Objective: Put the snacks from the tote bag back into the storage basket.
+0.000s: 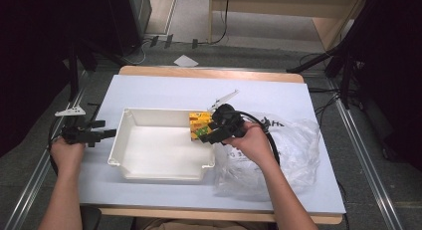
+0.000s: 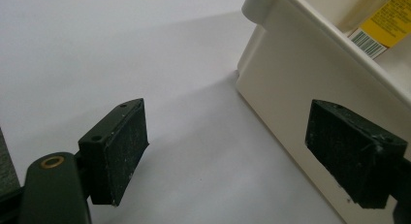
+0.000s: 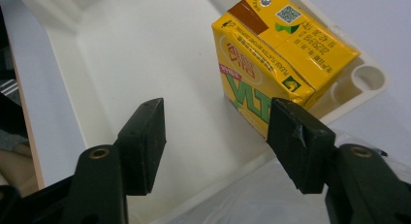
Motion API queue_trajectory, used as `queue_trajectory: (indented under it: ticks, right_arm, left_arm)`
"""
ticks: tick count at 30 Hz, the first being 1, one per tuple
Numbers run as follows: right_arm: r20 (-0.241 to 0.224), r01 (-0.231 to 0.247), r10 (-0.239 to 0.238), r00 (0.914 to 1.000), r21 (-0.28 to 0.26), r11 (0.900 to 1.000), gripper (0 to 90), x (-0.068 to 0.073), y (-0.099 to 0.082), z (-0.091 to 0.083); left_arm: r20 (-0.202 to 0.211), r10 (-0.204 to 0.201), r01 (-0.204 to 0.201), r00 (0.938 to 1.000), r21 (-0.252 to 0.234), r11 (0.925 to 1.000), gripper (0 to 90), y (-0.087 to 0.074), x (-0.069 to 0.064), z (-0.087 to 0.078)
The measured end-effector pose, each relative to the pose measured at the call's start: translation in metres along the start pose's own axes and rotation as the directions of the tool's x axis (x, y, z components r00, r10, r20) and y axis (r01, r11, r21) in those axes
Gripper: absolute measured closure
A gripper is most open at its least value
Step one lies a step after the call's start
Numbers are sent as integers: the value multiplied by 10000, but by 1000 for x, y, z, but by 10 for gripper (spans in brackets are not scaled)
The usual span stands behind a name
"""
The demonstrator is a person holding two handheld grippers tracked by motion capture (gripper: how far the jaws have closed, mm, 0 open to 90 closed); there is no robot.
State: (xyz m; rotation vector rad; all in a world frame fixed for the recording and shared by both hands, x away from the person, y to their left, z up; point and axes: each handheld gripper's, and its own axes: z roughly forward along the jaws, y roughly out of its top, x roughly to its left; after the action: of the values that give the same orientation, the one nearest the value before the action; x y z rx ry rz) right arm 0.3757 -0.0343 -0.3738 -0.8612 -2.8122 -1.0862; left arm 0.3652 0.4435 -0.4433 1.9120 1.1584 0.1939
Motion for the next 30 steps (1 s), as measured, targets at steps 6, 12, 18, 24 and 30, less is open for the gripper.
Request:
queue_trajectory:
  ticks: [6,12,18,24,30]
  right_arm:
    - [65,25,-25,10000,24,10000,359,-3,-3,-10]
    - [128,-239,242,9996,-256,9994,322,-13,-8,-22]
    - [425,-322,336,9985,-342,9989,297,-21,-14,-31]
    - [655,-192,230,9976,-587,9981,273,-34,-24,-43]
    - [1004,-465,559,9934,-938,9945,260,-47,-35,-53]
  left_arm:
    - [7,-10,10,10000,-19,10000,163,0,0,0]
    - [-1,1,-1,10000,-17,10000,162,0,0,0]
    - [3,-3,3,10000,-13,10000,162,0,0,-1]
    - [3,9,-9,10000,-15,10000,162,0,1,-1]
    - [4,29,-29,10000,-14,10000,163,0,0,-1]
